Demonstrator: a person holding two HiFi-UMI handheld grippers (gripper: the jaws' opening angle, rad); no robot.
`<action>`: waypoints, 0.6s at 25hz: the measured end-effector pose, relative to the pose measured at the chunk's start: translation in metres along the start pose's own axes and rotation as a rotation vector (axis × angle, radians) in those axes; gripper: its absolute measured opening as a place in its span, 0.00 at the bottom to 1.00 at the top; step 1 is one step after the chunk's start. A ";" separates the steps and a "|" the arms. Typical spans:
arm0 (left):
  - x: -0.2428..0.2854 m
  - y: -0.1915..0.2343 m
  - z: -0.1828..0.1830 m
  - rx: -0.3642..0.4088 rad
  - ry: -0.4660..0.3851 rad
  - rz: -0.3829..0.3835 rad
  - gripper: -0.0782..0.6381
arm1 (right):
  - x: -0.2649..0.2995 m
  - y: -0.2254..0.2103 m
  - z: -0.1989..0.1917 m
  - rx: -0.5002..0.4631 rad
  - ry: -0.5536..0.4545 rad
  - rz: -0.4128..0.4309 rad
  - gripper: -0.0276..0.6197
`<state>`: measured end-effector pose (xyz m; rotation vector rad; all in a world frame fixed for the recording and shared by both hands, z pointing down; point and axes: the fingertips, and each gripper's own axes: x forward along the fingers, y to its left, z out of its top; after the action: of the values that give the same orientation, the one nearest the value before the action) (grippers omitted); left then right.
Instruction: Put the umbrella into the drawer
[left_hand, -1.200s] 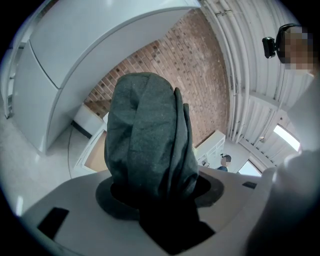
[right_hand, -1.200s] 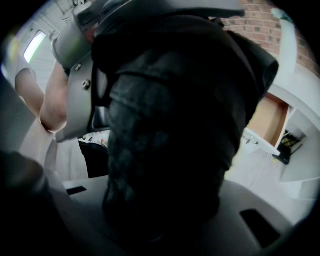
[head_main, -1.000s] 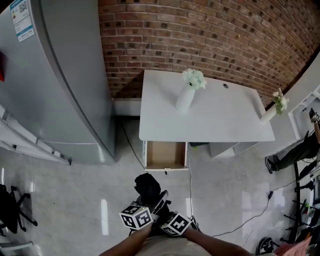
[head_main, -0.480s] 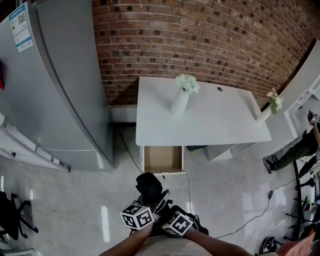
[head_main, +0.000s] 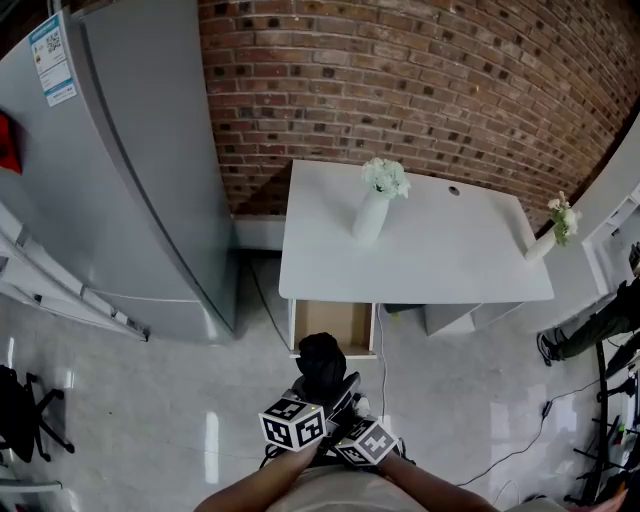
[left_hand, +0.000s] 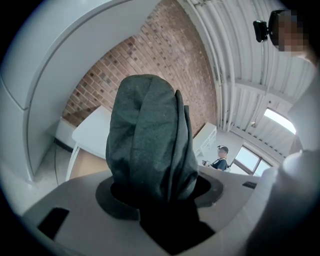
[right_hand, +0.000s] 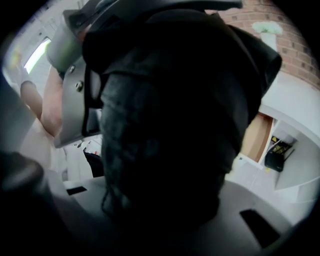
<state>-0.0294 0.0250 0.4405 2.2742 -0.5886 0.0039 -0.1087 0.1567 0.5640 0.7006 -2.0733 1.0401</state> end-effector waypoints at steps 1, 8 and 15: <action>0.005 0.001 0.005 0.017 -0.005 0.002 0.44 | -0.001 -0.006 0.005 -0.010 -0.004 -0.007 0.22; 0.076 -0.009 0.006 0.028 0.022 0.024 0.45 | -0.034 -0.068 0.001 0.001 0.011 -0.036 0.22; 0.124 -0.001 -0.010 -0.010 0.071 0.066 0.46 | -0.051 -0.117 -0.015 -0.012 0.022 -0.032 0.22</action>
<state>0.0831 -0.0186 0.4692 2.2338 -0.6243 0.1137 0.0114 0.1153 0.5833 0.7107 -2.0413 1.0132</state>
